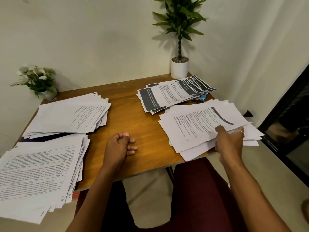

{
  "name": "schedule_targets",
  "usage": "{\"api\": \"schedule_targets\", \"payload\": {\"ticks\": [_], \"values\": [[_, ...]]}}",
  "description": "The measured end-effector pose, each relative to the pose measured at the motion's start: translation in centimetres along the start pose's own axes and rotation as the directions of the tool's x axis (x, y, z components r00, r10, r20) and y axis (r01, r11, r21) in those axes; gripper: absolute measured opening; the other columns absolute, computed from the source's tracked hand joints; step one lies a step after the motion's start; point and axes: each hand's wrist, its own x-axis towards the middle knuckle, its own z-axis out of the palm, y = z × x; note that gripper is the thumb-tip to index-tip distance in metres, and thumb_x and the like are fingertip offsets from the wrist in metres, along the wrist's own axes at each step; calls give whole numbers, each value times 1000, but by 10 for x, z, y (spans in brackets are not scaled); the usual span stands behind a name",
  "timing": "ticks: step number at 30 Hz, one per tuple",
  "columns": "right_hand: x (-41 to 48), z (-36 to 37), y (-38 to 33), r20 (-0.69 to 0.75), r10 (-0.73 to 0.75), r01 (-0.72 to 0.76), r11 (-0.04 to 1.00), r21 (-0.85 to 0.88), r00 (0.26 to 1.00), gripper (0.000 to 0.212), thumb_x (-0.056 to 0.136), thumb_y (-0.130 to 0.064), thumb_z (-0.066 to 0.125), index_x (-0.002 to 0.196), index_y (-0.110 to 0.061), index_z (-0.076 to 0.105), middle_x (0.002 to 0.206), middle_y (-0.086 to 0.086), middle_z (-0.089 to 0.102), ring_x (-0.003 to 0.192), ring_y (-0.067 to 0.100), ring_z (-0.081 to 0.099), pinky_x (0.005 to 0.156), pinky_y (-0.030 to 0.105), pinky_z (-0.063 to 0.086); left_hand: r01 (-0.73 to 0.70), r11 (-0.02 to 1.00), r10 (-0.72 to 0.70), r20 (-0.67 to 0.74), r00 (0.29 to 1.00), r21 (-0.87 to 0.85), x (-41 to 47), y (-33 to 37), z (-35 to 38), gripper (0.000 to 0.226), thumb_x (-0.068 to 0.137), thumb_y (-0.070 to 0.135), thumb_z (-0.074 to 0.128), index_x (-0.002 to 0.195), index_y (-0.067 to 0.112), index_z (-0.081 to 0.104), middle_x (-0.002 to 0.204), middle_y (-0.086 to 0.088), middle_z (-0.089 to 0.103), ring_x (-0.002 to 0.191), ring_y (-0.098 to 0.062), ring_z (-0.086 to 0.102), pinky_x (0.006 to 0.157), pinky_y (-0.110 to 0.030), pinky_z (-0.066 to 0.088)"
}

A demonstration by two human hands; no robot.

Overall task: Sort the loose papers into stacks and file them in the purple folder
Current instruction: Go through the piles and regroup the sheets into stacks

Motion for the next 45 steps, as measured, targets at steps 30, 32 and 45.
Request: {"api": "schedule_targets", "payload": {"ticks": [30,32,45], "values": [[18,-19,50,-424,-36,-89,958,-272,905,101,65,-39,92,148,-14,39,146,10,37,133,32,35,112,47,30,-19,1000,19,4,1000,-16,-2,1,1,19,105,20,53,117,6,59,98,-18,73,65,-20,71,55,-26,58],[19,-21,51,-443,-76,-61,956,-286,893,94,65,-37,91,144,-16,45,146,7,35,133,30,35,112,45,29,-24,1000,24,2,1000,-12,-3,0,1,18,105,20,54,116,6,60,98,-17,74,66,-20,71,55,-26,59],[9,-22,41,-324,-342,166,870,-465,882,25,84,-29,75,79,-13,57,131,3,57,126,31,43,103,42,31,-28,1000,28,-4,1000,-13,-5,1,2,20,105,19,53,118,4,59,99,-19,73,65,-20,70,55,-25,59]]}}
